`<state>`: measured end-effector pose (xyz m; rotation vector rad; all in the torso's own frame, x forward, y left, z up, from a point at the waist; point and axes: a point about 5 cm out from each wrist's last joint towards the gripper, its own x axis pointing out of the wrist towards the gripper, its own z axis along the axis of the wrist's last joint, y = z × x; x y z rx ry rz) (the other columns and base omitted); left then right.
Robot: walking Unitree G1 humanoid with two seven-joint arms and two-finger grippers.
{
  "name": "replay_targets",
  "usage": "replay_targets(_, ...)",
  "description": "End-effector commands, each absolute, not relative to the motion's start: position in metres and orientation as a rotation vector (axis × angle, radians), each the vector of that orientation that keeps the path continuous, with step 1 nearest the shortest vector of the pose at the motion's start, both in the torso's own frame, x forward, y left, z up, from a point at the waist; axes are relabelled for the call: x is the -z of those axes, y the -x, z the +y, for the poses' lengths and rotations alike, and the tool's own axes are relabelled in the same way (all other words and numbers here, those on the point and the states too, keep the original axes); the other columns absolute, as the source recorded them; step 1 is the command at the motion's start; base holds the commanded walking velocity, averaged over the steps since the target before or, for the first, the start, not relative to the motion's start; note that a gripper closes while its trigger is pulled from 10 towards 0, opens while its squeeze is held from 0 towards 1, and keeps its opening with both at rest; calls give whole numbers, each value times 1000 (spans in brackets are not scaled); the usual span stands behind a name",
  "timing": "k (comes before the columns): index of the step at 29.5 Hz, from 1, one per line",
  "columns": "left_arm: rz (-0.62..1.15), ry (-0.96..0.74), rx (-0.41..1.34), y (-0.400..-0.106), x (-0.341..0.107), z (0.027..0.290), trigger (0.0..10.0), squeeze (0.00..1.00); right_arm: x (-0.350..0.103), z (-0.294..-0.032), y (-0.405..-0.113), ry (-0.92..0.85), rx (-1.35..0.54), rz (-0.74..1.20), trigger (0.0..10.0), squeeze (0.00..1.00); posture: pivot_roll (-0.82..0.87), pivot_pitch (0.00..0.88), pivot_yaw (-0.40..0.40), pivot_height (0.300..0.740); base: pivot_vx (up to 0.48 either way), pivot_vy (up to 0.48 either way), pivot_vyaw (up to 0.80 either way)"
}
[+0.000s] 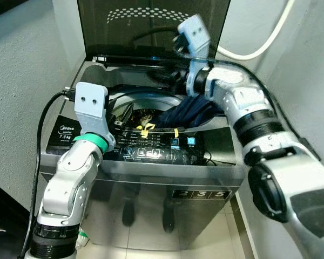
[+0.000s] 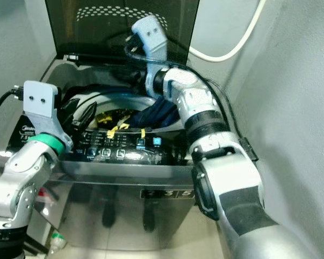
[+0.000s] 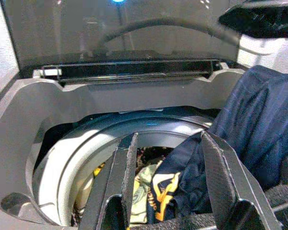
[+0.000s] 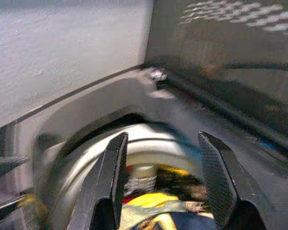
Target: Clothes washing
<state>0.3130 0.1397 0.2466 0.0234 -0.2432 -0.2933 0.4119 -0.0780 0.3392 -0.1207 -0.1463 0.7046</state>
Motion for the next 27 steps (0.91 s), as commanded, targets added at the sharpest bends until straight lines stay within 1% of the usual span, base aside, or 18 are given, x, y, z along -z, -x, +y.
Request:
replay_targets(1,-228,-34,262,-315,-244,145,10000,0,-329,-98,-420,100,-548,-131,10000,0,159,29,51,740,0,0,0)
replay_targets(3,-220,-46,255,-318,-243,147,10000,0,-314,-121,-425,102,-333,-142,10000,0,161,33,57,740,0,0,0)
replay_targets(5,-220,-50,255,-318,-244,147,10000,0,-311,-126,-426,108,-287,-147,10000,0,161,33,57,740,0,0,0)
replay_targets(6,-220,-54,244,-319,-244,148,10000,0,-305,-129,-426,149,-245,-137,10000,1000,159,36,58,740,0,0,0)
replay_targets(11,-220,-52,220,-319,-244,151,10000,0,-288,-135,-428,168,-184,-83,10000,1000,162,48,53,740,0,0,0)
replay_targets(12,-220,-50,213,-318,-244,152,10000,0,-278,-138,-429,91,-154,-50,10000,1000,169,57,46,740,0,0,0)
replay_targets(13,-220,-50,213,-318,-244,152,10000,0,-278,-138,-429,91,-154,-50,10000,1000,169,57,46,740,0,0,0)
replay_targets(14,-220,-49,211,-317,-244,152,10000,0,-272,-139,-429,18,-135,-28,10000,1000,169,57,46,740,0,0,0)
replay_targets(15,-220,-49,211,-317,-244,152,10000,0,-272,-139,-429,18,-135,-28,10000,1000,169,57,46,740,0,0,0)
replay_targets(16,-220,-47,205,-316,-244,153,10000,0,-266,-139,-429,-96,-115,-10,10000,1000,177,64,40,740,0,0,0)
replay_targets(17,-220,-47,205,-316,-244,153,10000,0,-266,-139,-429,-96,-115,-10,10000,1000,177,64,40,740,0,0,0)
replay_targets(18,-216,-46,195,-312,-242,155,10000,0,-259,-138,-429,-164,-104,12,10000,1000,199,90,23,740,0,0,0)
replay_targets(22,-208,-46,181,-306,-240,159,10000,0,-247,-130,-428,-192,-110,58,10000,1000,203,98,18,740,0,0,0)
replay_targets(23,-205,-45,178,-305,-239,160,10000,0,-238,-120,-426,-219,-156,111,10000,102,206,104,16,740,0,0,0)
replay_targets(24,-202,-44,177,-304,-239,161,10000,0,-232,-110,-424,-255,-219,161,10000,0,206,104,16,740,0,0,0)
replay_targets(25,-202,-44,177,-304,-239,161,10000,0,-232,-110,-424,-255,-219,161,10000,0,206,104,16,740,0,0,0)
replay_targets(26,-201,-43,178,-303,-239,161,10000,0,-228,-96,-422,-293,-313,204,10000,0,208,109,18,740,0,0,0)
replay_targets(27,-201,-42,184,-303,-239,159,10000,0,-229,-76,-418,-305,-458,223,10000,0,205,108,22,740,0,0,0)
